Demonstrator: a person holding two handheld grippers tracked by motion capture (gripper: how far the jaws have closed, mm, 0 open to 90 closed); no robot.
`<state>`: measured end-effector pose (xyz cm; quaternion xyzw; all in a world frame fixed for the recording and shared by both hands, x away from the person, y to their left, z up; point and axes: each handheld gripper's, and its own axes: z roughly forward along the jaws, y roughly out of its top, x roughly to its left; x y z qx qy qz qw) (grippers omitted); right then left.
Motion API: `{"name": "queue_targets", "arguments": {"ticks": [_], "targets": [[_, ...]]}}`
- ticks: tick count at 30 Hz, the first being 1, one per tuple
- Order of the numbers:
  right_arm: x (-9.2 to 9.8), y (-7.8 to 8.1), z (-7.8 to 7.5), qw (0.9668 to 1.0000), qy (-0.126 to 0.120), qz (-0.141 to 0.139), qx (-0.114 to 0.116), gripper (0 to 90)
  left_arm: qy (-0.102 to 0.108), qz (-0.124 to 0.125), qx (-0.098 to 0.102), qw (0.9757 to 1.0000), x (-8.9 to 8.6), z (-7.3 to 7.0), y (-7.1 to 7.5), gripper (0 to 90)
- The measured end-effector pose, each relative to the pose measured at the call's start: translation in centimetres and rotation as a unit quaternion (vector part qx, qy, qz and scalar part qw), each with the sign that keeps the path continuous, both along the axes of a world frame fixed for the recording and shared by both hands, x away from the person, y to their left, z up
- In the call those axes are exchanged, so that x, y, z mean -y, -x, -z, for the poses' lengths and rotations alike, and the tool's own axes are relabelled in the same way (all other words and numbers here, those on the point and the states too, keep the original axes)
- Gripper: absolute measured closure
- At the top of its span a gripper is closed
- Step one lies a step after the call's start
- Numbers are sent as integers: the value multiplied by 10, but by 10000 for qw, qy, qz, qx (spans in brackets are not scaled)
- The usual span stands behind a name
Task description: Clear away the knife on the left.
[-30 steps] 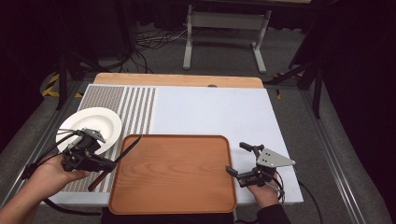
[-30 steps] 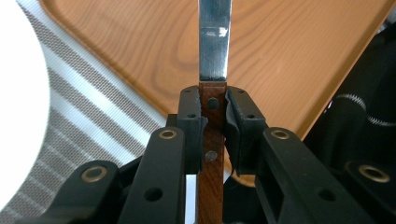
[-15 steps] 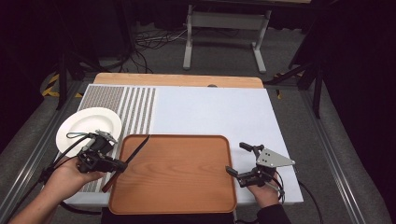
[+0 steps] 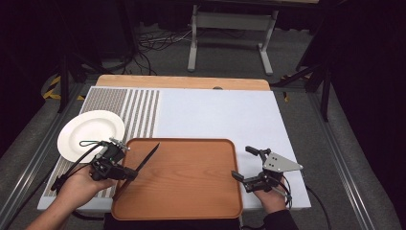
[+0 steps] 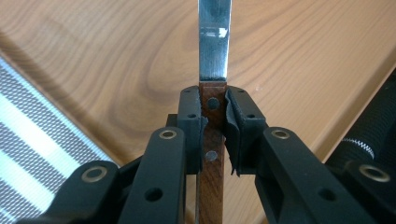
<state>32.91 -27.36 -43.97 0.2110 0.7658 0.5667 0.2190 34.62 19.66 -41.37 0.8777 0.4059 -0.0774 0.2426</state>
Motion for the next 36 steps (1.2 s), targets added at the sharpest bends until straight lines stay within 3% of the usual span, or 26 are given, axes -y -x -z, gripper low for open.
{"name": "queue_targets", "arguments": {"ticks": [6, 11, 21, 25, 29, 36], "targets": [[-2, 0, 0, 10000, 10, -28, -6, 26, -85, -19, -158, 9998, 6, 9, -1, 780], [-2, 0, 0, 10000, 10, -32, -15, 26, -205, 78, -189, 9996, 9, 11, -1, 780], [-2, 0, 1, 10000, 3, -34, -26, 27, -359, 20, -419, 9985, 12, 16, -5, 779], [-2, 0, 1, 10000, 3, -38, -34, 27, -492, 30, -360, 9981, 14, 17, -7, 779], [-2, 0, 1, 10000, -15, -37, -47, 27, -466, 23, -470, 9978, 16, 19, -8, 779], [-1, 0, 0, 10000, -15, -34, -46, 27, -557, 63, -483, 9973, 19, 24, -11, 778]]}}
